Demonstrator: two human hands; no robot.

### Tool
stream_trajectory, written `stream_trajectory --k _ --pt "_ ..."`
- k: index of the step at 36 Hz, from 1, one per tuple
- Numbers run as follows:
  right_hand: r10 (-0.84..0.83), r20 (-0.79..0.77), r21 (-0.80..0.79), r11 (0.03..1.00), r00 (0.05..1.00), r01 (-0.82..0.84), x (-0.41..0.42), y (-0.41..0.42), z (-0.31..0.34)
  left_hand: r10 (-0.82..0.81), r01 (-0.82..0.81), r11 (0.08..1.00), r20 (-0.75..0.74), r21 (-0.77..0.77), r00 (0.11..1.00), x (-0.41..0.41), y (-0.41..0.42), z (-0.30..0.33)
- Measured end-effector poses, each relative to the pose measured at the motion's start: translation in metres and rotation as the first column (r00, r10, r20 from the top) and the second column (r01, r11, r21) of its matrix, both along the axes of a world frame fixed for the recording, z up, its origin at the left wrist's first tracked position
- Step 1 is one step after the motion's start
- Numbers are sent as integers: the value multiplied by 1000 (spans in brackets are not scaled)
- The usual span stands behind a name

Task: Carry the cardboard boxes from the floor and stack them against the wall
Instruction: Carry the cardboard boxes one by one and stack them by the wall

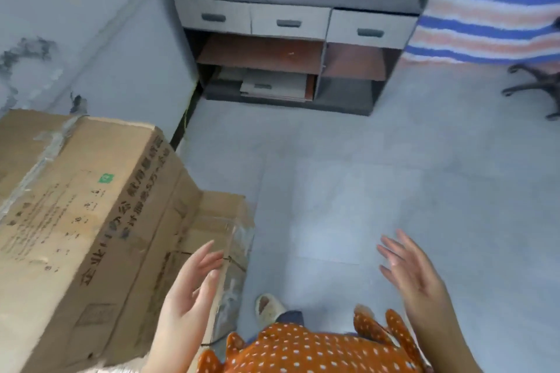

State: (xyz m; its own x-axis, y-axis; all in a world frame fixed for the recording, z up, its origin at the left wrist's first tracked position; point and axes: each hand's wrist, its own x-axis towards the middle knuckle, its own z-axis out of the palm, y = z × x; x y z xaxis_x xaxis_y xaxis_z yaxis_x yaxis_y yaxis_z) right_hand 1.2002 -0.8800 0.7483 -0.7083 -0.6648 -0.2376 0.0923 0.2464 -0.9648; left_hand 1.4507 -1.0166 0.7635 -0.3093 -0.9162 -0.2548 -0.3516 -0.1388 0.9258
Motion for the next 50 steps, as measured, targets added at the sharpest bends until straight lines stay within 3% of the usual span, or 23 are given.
stream_trajectory --k 6,12,16,22,31,41,50 --pt "-273 -39 70 959 961 275 6 116 4 -313 313 950 8 12 950 -45 38 0" --pt "-512 -50 123 849 858 514 38 253 0 -532 534 845 -62 31 844 -89 135 -14" --pt "-668 -34 112 737 743 667 72 345 3 -697 703 709 -99 57 710 -110 212 -20" --pt "-870 -33 104 487 492 867 120 448 9 -868 871 480 -87 106 489 -148 308 -15" --pt "-981 12 105 194 194 975 145 524 3 -973 969 224 -40 106 229 -205 417 -9" --pt "-996 -36 145 76 82 987 47 618 -23 -994 992 91 -45 89 95 -336 527 -14" --pt "-997 -67 124 -51 -43 991 -78 711 -5 -998 997 -9 -70 70 -5 -488 629 5"
